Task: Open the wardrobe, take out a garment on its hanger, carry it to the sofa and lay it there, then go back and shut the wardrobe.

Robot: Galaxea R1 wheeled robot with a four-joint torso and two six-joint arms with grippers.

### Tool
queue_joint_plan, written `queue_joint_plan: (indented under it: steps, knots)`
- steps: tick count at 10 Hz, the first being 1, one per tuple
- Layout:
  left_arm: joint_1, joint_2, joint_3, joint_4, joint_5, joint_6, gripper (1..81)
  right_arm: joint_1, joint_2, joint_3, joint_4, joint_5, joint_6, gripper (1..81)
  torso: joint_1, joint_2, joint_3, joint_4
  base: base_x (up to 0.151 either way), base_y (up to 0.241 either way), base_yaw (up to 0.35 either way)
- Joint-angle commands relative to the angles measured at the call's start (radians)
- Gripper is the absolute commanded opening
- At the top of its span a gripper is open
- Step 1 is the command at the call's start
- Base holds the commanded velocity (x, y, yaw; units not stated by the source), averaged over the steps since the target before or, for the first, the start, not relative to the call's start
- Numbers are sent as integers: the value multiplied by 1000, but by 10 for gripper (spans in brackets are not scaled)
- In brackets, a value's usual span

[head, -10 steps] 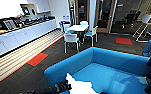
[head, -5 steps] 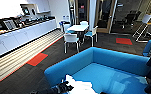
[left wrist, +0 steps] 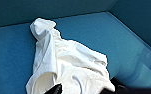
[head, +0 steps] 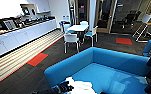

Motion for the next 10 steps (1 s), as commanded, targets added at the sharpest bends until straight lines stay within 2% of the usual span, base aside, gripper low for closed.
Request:
queue_joint_plan:
  steps: [1,4,5,8,9,10]
  knots:
    - [-87,-16,-4,55,24,3,811,4,6,7,-14,-35,2,811,0,0,0,0,0,0,0]
    - [-38,-41,-12,62,7,9,811,2,5,7,-11,-35,2,811,0,0,0,0,0,0,0]
    - [8,-69,49,92,-2,20,811,5,5,7,-8,-35,4,811,0,0,0,0,0,0,0]
    - [136,-230,402,256,-19,21,811,13,3,-5,-6,-35,7,811,0,0,0,0,0,0,0]
    - [178,-265,457,291,-19,21,811,15,3,-11,-5,-33,8,811,0,0,0,0,0,0,0]
    - [218,-305,502,318,-22,21,811,16,5,-16,-2,-33,8,811,0,0,49,0,0,0,0]
